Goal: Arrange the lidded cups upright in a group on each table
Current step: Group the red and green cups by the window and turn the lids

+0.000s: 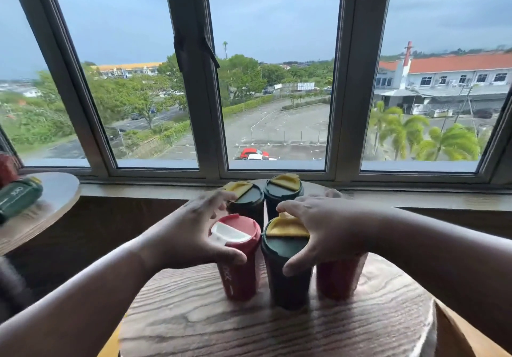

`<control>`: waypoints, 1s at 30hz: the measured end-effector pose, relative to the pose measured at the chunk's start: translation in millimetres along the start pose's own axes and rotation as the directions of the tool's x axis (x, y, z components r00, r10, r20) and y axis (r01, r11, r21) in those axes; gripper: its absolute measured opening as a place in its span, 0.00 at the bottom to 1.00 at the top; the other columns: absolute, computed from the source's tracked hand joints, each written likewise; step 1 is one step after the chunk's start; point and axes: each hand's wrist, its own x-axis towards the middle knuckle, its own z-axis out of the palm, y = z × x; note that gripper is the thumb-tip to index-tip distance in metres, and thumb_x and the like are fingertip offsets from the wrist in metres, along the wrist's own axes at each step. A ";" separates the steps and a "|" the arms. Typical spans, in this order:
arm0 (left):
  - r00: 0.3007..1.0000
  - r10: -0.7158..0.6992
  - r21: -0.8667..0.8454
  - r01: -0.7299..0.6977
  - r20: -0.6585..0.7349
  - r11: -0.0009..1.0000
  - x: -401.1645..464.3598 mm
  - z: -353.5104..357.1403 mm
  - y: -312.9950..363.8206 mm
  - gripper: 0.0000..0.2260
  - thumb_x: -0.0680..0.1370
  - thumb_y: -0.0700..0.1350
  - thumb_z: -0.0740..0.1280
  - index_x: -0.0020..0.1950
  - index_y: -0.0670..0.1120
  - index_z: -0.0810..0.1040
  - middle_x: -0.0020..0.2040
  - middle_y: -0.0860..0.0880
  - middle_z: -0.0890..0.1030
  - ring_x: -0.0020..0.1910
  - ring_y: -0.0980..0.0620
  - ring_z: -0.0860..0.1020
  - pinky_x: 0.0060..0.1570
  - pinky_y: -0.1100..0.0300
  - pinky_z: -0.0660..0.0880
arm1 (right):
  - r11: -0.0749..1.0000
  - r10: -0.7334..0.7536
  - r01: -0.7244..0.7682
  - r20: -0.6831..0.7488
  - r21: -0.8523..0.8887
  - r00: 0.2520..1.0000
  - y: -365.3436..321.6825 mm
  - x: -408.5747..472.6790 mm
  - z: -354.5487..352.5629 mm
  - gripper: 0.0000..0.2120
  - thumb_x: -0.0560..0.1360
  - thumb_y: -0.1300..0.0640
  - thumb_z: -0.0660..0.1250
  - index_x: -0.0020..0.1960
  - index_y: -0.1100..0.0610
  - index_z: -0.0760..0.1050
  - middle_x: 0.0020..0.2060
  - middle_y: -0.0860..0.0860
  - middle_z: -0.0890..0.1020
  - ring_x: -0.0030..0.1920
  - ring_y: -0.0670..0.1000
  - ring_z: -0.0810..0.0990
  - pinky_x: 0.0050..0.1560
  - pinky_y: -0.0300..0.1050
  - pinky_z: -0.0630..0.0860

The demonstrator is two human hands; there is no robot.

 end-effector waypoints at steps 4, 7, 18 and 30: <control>0.990 -0.049 0.025 0.053 -0.135 0.998 -1.4 19.9 -5.4 0.43 0.57 0.67 0.77 0.69 0.63 0.65 0.60 0.62 0.76 0.58 0.61 0.75 0.61 0.57 0.74 | 0.998 -0.056 0.056 -0.051 -0.001 0.997 5.5 3.8 7.5 0.46 0.61 0.25 0.70 0.72 0.45 0.64 0.67 0.45 0.75 0.68 0.50 0.72 0.70 0.53 0.61; 0.980 -0.119 -0.075 0.108 -0.158 0.991 1.6 25.5 -4.8 0.40 0.56 0.63 0.78 0.66 0.66 0.66 0.58 0.61 0.78 0.55 0.58 0.78 0.57 0.52 0.77 | 0.997 -0.073 0.075 -0.098 0.014 0.993 9.5 8.6 13.3 0.45 0.56 0.22 0.66 0.66 0.44 0.67 0.59 0.44 0.78 0.61 0.51 0.75 0.67 0.54 0.65; 0.973 -0.178 -0.211 0.144 -0.148 0.967 7.8 28.9 -8.4 0.33 0.60 0.53 0.80 0.61 0.64 0.68 0.60 0.58 0.77 0.55 0.57 0.81 0.57 0.52 0.79 | 0.990 -0.142 0.142 -0.105 -0.007 0.984 12.6 11.1 9.3 0.38 0.62 0.25 0.68 0.63 0.47 0.69 0.56 0.48 0.79 0.57 0.51 0.74 0.54 0.50 0.56; 0.984 -0.157 -0.153 0.143 -0.085 0.978 10.2 29.8 -8.0 0.30 0.65 0.51 0.77 0.64 0.61 0.69 0.61 0.58 0.76 0.58 0.56 0.78 0.60 0.51 0.77 | 0.986 -0.124 0.129 -0.049 0.109 0.991 38.0 1.4 -1.5 0.49 0.62 0.21 0.64 0.76 0.44 0.61 0.73 0.46 0.71 0.71 0.51 0.70 0.71 0.52 0.67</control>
